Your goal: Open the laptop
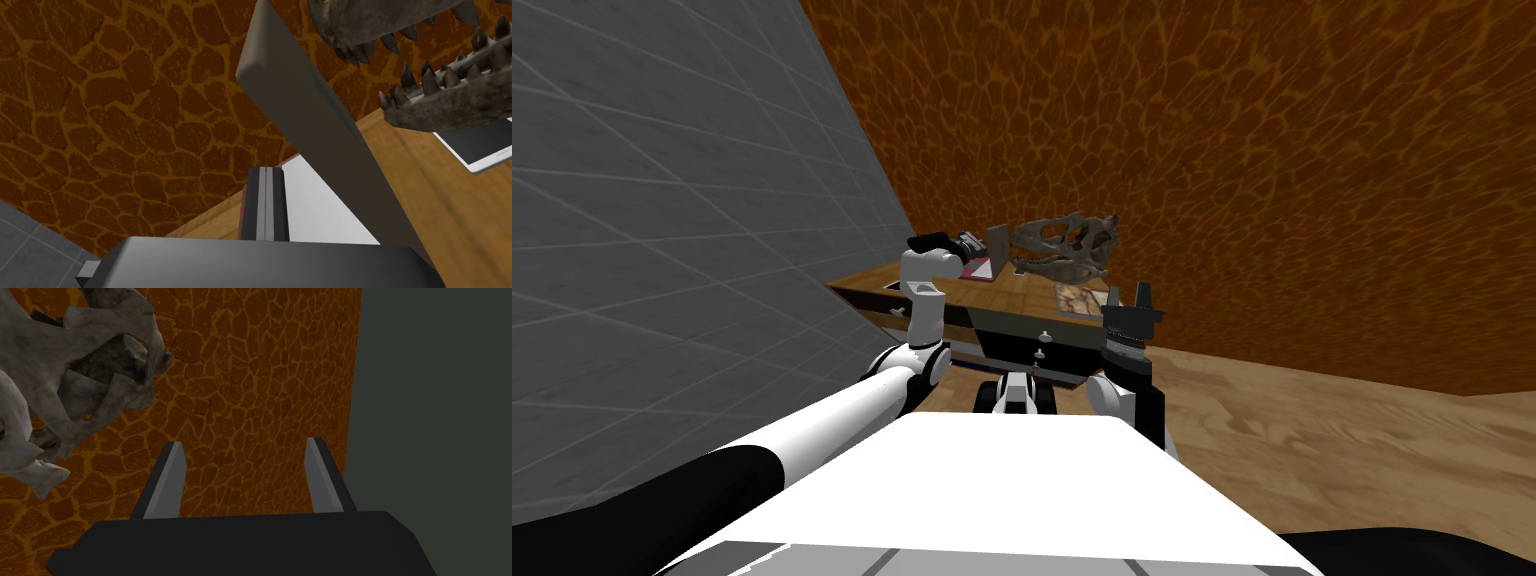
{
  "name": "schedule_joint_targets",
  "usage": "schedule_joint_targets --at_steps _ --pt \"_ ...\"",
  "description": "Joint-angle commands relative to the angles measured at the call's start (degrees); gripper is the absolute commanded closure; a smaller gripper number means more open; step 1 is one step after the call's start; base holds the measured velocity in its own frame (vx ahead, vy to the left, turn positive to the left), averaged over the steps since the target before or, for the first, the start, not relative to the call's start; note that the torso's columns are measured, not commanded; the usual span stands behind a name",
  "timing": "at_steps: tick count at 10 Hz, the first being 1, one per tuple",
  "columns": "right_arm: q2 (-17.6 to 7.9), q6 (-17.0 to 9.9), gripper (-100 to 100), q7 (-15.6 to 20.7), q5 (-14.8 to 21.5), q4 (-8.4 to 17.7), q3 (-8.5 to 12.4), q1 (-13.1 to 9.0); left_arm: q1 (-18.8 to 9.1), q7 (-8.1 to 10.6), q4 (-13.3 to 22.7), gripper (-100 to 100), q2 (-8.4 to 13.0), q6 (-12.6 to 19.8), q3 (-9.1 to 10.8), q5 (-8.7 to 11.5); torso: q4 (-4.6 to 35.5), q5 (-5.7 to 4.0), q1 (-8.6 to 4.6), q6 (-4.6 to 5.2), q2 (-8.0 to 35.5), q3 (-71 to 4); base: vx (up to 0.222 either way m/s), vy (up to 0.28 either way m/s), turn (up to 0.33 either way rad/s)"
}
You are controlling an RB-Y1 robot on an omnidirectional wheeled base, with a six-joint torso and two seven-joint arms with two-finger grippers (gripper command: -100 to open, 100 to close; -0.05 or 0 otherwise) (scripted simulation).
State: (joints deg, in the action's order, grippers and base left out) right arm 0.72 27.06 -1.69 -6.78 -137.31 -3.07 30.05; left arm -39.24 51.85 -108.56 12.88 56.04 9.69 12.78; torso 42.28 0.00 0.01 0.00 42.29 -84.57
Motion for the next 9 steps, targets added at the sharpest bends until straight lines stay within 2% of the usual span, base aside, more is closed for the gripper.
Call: schedule_joint_targets --at_steps 1,6,7,9 --pt "0.00 0.00 0 0.00 0.00 0.00 0.00 0.00 0.01 -0.01 0.00 100 -0.01 0.00 0.01 0.01 0.01 -0.01 -0.05 -0.01 0.03 0.02 -0.005 -0.009 0.027" --pt "0.00 0.00 0 0.00 0.00 0.00 0.00 0.00 0.00 -0.01 0.00 100 -0.01 -0.01 0.01 0.01 0.00 0.00 0.00 0.00 0.00 0.00 0.001 0.007 -0.004" --pt "0.00 0.00 0 0.00 0.00 0.00 0.00 0.00 0.24 0.72 -0.71 -100 1.03 0.14 -0.77 -0.31 0.00 -0.01 -0.04 0.00 0.01 0.01 -0.116 -0.046 -0.057" --pt "0.01 -0.01 0 0.00 0.00 0.01 -0.01 -0.02 0.49 2.30 -2.12 -100 3.05 0.66 -2.06 -0.73 0.14 -0.10 -0.32 0.02 0.42 0.27 -0.186 -0.131 -0.088"
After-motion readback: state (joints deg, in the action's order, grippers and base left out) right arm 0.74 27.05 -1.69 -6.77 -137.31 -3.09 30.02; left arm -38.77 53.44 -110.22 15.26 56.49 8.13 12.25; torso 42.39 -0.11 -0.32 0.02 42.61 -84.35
